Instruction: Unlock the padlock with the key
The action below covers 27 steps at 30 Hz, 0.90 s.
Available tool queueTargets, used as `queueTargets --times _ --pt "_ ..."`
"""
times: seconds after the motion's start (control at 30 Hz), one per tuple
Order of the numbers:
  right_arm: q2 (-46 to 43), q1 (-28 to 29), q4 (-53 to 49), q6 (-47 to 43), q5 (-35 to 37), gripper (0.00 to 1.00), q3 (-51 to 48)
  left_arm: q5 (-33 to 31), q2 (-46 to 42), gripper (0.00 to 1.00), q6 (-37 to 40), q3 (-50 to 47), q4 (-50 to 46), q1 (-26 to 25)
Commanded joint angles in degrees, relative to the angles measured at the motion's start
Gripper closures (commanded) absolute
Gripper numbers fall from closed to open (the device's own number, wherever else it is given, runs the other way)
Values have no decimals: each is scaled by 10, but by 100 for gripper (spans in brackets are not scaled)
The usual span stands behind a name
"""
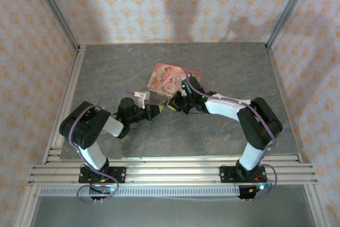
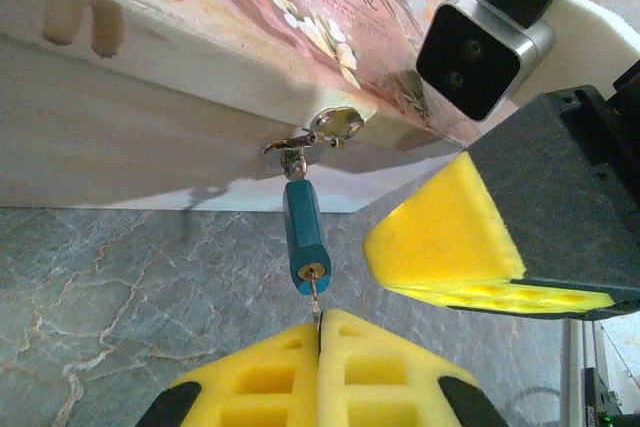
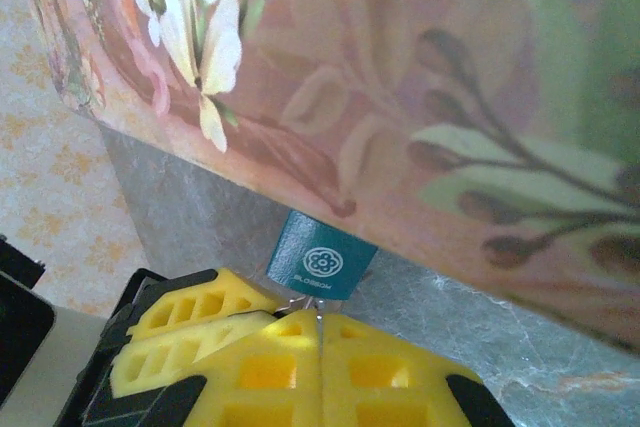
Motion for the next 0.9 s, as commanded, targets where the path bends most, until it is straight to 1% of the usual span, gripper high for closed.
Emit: queueTargets --times 0.0,0.03,0.2,0.23,0.27,0.33,0.43,0.67,0.87 --pt "-12 5 -10 4 34 96 -11 4 1 100 4 8 25 1" --pt "-14 7 -7 5 40 91 -13 4 2 100 5 8 24 1" --pt "-16 31 -3 0 75 54 -4 2 9 100 8 5 25 -3" --pt "-14 35 -1 1 82 49 -2 1 11 100 8 5 26 -4" --pt "-13 38 1 3 87 47 -2 1 12 100 8 4 28 -5" --pt "-10 43 15 12 100 43 -6 -1 15 100 7 4 31 -7" --pt "-6 46 33 25 112 40 -10 -4 17 100 9 3 31 -10" --pt "6 50 20 47 149 40 1 -12 19 100 11 1 34 -17" --pt "28 51 -8 48 162 40 25 -19 24 100 8 1 42 -18"
